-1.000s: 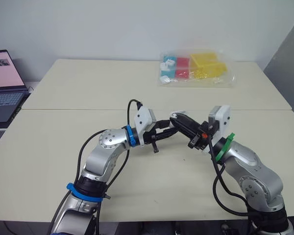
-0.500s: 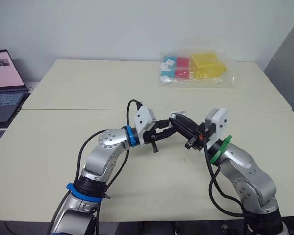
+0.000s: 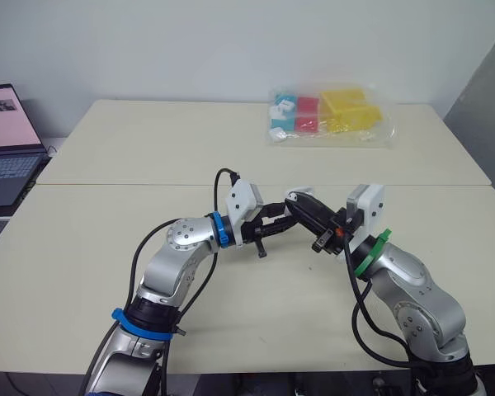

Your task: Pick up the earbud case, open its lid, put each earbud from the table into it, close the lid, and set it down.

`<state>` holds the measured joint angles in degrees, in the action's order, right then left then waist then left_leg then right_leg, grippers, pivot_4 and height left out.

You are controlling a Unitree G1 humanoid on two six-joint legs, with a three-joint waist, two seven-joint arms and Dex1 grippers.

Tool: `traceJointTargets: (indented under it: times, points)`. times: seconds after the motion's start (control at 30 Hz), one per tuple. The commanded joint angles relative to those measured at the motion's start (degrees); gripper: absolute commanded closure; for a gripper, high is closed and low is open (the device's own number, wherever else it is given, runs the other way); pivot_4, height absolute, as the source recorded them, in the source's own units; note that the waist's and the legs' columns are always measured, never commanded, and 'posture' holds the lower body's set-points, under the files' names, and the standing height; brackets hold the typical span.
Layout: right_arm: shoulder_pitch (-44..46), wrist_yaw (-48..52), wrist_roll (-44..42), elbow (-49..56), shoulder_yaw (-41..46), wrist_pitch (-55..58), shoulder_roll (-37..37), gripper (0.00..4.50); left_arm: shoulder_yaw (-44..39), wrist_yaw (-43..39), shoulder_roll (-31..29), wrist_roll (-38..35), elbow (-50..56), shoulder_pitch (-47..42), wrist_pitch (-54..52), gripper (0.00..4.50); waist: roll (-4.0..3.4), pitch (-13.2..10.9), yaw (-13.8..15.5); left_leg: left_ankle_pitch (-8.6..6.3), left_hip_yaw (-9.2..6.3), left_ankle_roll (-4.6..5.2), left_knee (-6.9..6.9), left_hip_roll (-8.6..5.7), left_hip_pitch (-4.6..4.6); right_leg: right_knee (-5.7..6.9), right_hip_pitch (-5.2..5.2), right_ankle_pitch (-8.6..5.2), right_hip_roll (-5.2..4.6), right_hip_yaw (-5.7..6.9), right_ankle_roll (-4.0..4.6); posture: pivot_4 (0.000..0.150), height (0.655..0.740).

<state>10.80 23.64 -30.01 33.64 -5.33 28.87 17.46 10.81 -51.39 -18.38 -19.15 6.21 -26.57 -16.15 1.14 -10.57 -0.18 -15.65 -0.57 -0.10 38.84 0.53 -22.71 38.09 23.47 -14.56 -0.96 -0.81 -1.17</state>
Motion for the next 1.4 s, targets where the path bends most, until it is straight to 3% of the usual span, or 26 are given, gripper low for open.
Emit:
traceJointTargets:
  times: [0.03, 0.3, 0.53, 1.0, 1.4]
  points:
    - [-0.54, 0.0, -0.35, 0.8, 0.43, 0.61, 0.28, 4.08, -1.2, 0.01, 0.53, -1.58, 3.06, -1.0, 1.32, 3.7, 0.0, 0.0, 0.0, 0.0, 0.0, 0.0, 0.0, 0.0, 0.0, 0.0, 0.0, 0.0, 0.0, 0.0, 0.0, 0.15, 0.74]
    - [-0.81, -0.27, -0.92, 0.93, 0.78, 1.12, 0.37, 4.08, -1.25, 0.16, 0.48, -1.65, 3.39, -0.84, 1.1, 3.7, 0.0, 0.0, 0.0, 0.0, 0.0, 0.0, 0.0, 0.0, 0.0, 0.0, 0.0, 0.0, 0.0, 0.0, 0.0, 0.15, 0.74]
    - [-1.08, 0.21, -0.89, 2.12, 0.69, 1.62, 1.23, 1.86, -1.09, 0.31, 0.46, -1.73, 3.33, -0.78, 1.07, 3.7, 0.0, 0.0, 0.0, 0.0, 0.0, 0.0, 0.0, 0.0, 0.0, 0.0, 0.0, 0.0, 0.0, 0.0, 0.0, 0.15, 0.74]
    - [-0.33, -1.37, -1.25, 4.83, 2.73, 4.43, 3.66, 1.84, -1.1, 0.39, 0.36, -1.73, 3.44, -0.59, 1.02, 3.7, 0.0, 0.0, 0.01, 0.0, 0.0, 0.0, 0.0, 0.0, 0.0, 0.0, 0.0, 0.0, 0.0, 0.0, 0.0, 0.15, 0.74]
    - [1.99, -3.65, -6.95, 8.13, 8.63, 10.0, 5.38, 1.84, -0.91, 0.36, 0.38, -1.73, 3.65, -0.21, 1.07, 3.7, 0.0, 0.0, 0.0, 0.0, 0.0, 0.0, 0.0, 0.0, 0.0, 0.0, -0.01, 0.0, 0.0, -0.01, 0.0, 0.15, 0.74]
